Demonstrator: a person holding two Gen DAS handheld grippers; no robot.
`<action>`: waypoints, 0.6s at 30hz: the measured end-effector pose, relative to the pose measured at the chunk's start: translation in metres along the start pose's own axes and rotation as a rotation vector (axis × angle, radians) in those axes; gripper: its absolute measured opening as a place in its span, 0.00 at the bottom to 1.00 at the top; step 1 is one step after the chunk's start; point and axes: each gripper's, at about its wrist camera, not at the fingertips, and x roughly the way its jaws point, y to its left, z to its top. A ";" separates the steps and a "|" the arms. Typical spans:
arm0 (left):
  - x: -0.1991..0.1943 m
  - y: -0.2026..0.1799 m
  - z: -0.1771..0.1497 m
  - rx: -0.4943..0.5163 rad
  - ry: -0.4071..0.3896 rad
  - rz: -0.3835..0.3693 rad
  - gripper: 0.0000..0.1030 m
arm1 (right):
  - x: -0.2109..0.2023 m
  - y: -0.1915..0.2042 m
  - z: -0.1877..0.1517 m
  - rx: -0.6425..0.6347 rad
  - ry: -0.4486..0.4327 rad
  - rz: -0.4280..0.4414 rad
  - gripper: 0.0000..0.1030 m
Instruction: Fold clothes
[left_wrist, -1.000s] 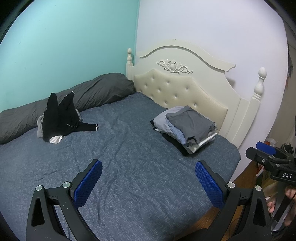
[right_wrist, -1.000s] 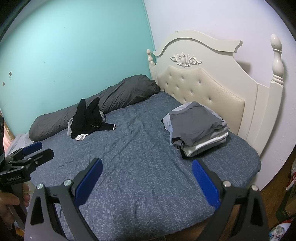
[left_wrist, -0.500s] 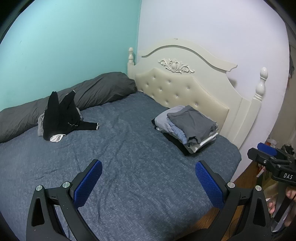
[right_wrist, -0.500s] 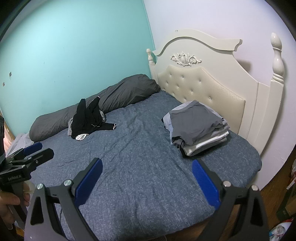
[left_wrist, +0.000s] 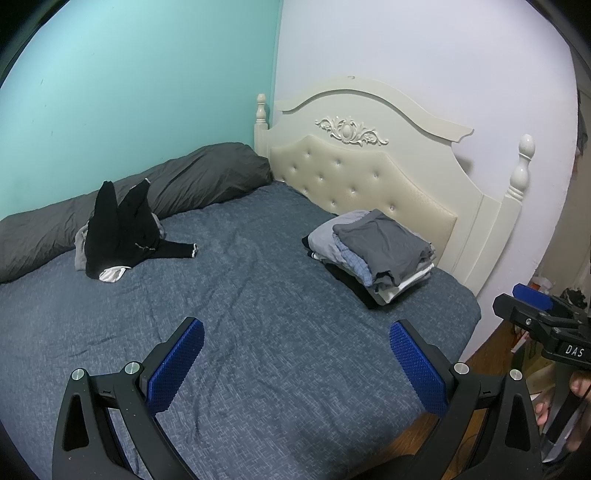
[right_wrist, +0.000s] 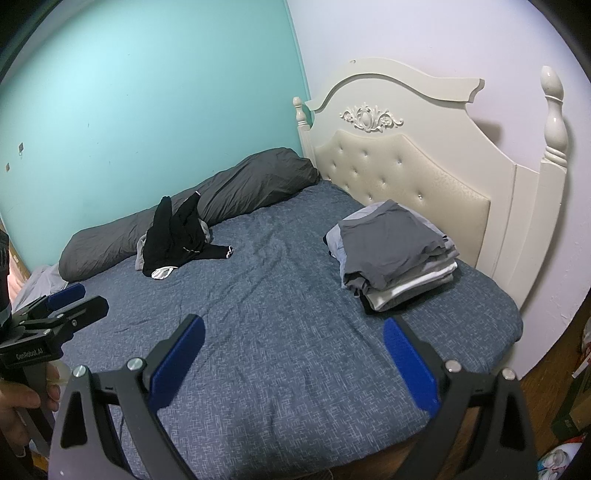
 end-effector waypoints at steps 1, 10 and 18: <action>0.000 0.000 0.000 0.001 0.000 -0.001 1.00 | 0.000 0.000 0.000 0.000 0.000 0.000 0.95; 0.000 -0.001 0.000 0.003 0.003 -0.003 1.00 | 0.000 0.000 0.000 0.004 0.000 0.000 0.95; -0.001 -0.002 0.001 0.007 0.002 -0.004 1.00 | -0.001 -0.001 0.001 0.005 -0.001 0.000 0.95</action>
